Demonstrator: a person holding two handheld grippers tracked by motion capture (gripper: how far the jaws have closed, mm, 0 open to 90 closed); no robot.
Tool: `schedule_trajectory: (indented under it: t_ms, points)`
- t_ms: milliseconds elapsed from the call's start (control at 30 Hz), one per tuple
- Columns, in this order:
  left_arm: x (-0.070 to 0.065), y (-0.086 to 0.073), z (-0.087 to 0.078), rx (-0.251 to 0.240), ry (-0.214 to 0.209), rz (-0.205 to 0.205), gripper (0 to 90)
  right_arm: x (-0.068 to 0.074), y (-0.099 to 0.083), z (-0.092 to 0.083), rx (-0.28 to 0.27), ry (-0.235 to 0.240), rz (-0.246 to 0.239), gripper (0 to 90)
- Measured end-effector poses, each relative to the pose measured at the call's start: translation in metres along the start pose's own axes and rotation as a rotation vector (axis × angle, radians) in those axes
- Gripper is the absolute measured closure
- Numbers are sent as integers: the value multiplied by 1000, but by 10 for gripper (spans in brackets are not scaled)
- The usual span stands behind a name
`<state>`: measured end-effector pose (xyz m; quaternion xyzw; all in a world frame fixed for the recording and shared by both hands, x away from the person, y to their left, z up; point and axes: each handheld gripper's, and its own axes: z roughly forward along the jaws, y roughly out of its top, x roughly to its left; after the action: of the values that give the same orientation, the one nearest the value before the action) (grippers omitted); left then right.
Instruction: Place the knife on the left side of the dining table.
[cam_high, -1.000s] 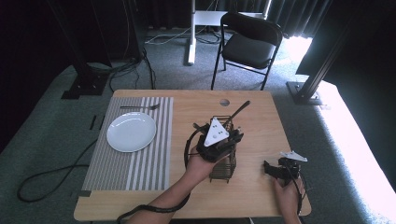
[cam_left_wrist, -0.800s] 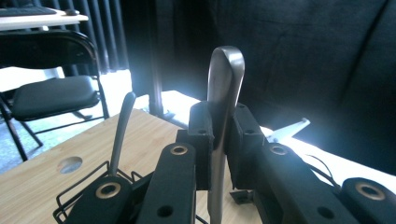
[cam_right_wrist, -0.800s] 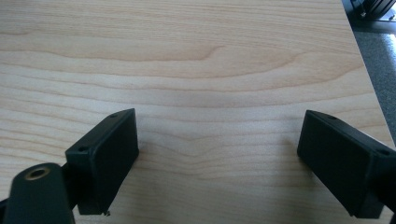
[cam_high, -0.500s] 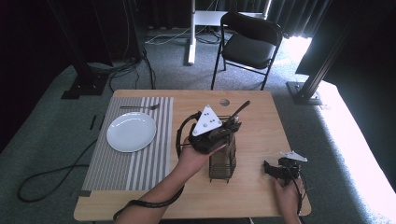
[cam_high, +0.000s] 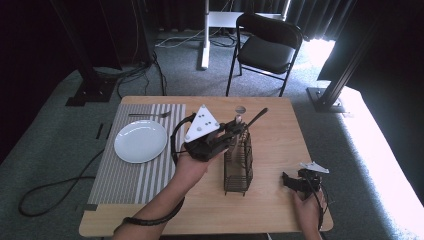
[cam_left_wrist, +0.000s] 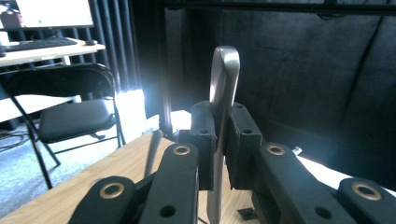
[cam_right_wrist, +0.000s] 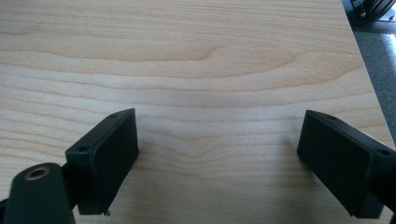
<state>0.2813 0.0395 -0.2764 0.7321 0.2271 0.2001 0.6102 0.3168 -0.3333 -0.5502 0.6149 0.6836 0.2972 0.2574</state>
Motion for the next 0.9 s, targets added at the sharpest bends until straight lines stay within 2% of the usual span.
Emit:
schedule_trajectory:
  t_ms: [233, 300, 400, 600, 700, 733, 867, 900]
  points:
    - [8, -5, -18, -3, 59, -1, 834, 0, 0, 0, 0, 0, 0, 119]
    - [9, -6, -20, 0, 64, 0, 834, 0, 0, 0, 0, 0, 1, 119]
    - [14, -10, -28, -4, 88, -14, 834, 0, 0, 0, 0, 0, 0, 119]
    - [32, -25, -46, 1, 159, -48, 835, 0, 0, 0, 1, 0, 1, 119]
    - [37, -30, -50, 4, 177, -61, 835, 0, 0, 0, 1, 0, 1, 119]
    - [42, -37, -54, 13, 210, -64, 835, 0, 0, 0, 1, 1, 1, 119]
    - [53, -50, -64, 22, 253, -90, 835, 0, 0, 0, 1, 0, -1, 119]
    - [53, -50, -64, 22, 253, -90, 835, 0, 0, 0, 1, 0, -1, 119]
